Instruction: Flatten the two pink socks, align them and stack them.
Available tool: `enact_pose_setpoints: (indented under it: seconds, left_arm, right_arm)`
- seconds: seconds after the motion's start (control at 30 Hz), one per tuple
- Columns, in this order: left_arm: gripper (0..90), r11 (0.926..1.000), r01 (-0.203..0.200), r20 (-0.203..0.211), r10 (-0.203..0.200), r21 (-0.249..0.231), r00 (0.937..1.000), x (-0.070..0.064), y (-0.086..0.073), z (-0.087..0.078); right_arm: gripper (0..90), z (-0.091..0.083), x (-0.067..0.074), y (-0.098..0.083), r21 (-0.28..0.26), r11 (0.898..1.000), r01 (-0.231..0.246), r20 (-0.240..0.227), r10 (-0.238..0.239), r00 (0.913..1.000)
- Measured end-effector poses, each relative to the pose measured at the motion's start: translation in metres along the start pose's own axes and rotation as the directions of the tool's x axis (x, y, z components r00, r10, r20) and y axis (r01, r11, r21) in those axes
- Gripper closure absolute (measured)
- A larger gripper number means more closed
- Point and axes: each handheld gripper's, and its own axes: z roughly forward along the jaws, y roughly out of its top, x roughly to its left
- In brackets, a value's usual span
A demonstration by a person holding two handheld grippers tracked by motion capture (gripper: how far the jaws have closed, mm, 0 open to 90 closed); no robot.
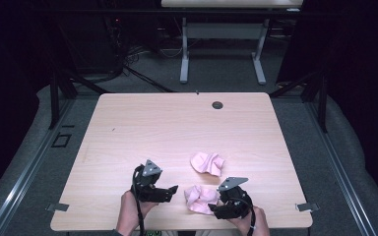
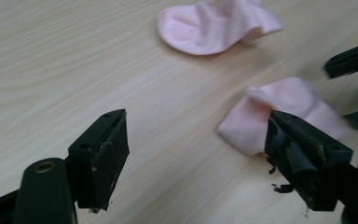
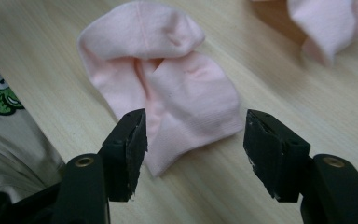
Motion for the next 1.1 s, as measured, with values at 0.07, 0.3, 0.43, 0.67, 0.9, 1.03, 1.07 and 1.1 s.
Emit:
enact_pose_setpoints:
  seconds: [0.07,0.3,0.43,0.67,0.9,1.03,1.07,1.1]
  left_arm:
    - [27.2,0.9998,-0.017,0.036,0.017,0.01,0.9992,-0.009,0.005,0.006]
    - [46.7,0.9898,-0.082,0.083,0.073,0.117,0.9939,-0.033,0.009,0.036]
    - [67.7,0.9857,-0.093,0.11,0.078,0.141,0.9909,-0.036,0.004,0.046]
    - [88.7,0.9887,-0.087,0.089,0.076,0.122,0.9931,-0.035,-0.005,0.05]
    - [89.1,0.9995,-0.03,0.035,0.031,-0.008,0.9989,-0.025,-0.013,0.025]
    - [89.1,0.9983,-0.005,-0.009,0.005,-0.058,0.9999,-0.018,-0.024,0.012]
    - [89.1,0.9984,-0.003,-0.015,0.002,-0.056,0.9999,-0.017,-0.028,0.011]
    - [89.1,0.9987,0.003,-0.016,-0.004,-0.051,0.9999,-0.017,-0.032,0.012]
  right_arm:
    - [41.6,0.004,0.003,-0.001,0.003,1.0,0.009,0.004,-0.009,1.0]
    - [54.7,0.015,0.007,-0.001,0.024,0.999,0.029,0.013,-0.03,0.9995]
    - [66.1,0.018,0.007,-0.001,0.046,0.998,0.041,0.009,-0.041,0.9991]
    - [83.9,0.02,0.008,-0.002,0.026,0.999,0.03,-0.007,-0.03,0.9995]
    - [85.0,0.009,0.005,-0.001,-0.001,1.0,0.01,-0.015,-0.01,0.9998]
    - [85.0,-0.003,0.004,0.0,-0.017,1.0,0.0,0.012,0.0,0.9999]
    - [85.0,-0.005,0.003,0.0,-0.02,1.0,-0.002,0.027,0.002,0.9996]
    - [85.0,-0.006,0.003,0.0,-0.023,1.0,-0.003,0.032,0.003,0.9995]
